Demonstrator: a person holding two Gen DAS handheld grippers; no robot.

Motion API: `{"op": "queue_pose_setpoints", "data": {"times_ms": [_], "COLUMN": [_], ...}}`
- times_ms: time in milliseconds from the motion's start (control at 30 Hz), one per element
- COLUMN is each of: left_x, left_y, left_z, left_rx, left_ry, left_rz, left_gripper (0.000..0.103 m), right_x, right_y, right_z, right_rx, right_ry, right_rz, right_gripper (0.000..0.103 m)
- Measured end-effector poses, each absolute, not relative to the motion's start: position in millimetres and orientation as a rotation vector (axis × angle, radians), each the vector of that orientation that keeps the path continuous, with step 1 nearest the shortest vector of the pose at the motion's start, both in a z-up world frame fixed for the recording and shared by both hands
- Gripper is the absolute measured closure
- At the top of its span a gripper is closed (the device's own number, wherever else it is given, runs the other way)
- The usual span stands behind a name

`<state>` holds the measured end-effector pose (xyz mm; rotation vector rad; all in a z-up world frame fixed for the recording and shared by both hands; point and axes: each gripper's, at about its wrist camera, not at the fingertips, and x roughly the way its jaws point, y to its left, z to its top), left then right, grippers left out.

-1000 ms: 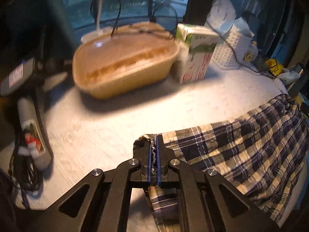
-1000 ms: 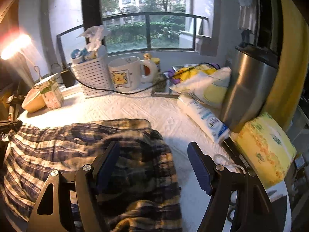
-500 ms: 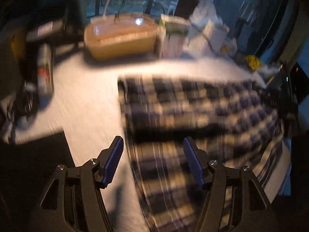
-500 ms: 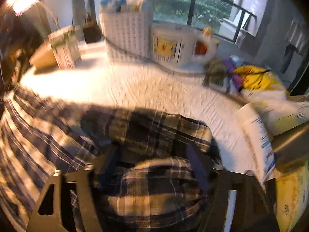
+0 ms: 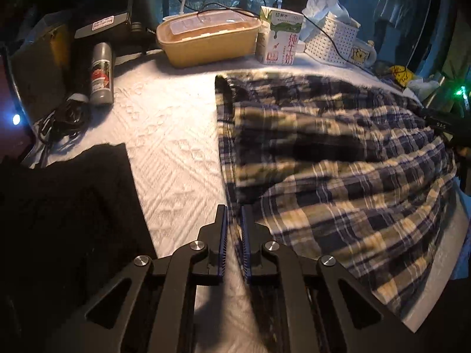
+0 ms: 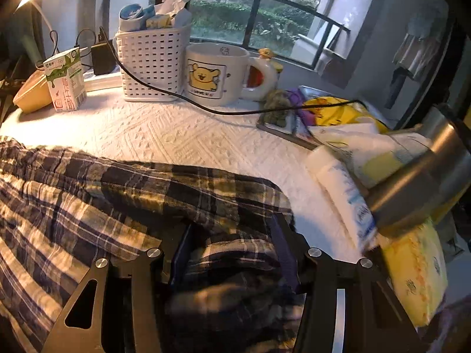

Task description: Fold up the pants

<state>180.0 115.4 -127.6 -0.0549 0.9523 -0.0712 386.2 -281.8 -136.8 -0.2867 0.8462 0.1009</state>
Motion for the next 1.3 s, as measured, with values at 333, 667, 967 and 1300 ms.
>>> {"op": "queue_pose_setpoints", "data": {"times_ms": [333,667,967,1300], "left_x": [183,276,303,299], "left_y": [100,57,83,88], "left_z": [-60,-116,-119,-76], "left_rx": [-0.046,0.068,0.1,0.027], "left_ry": [0.795,1.012,0.969,0.889], "left_rz": [-0.235,-0.274,-0.147,-0.137], "left_gripper": [0.095,0.095,0.094,0.084], "right_x": [325,306,316,318], "right_y": [-311,-265,-274,-282], "right_z": [-103,-119,-133,-141], "right_rx": [-0.152,-0.124,-0.085,-0.081], "right_ry": [0.754,0.781,0.813,0.83], "right_rz": [0.121,0.28,0.269,0.258], "right_gripper": [0.034,0.034,0.034,0.032]}}
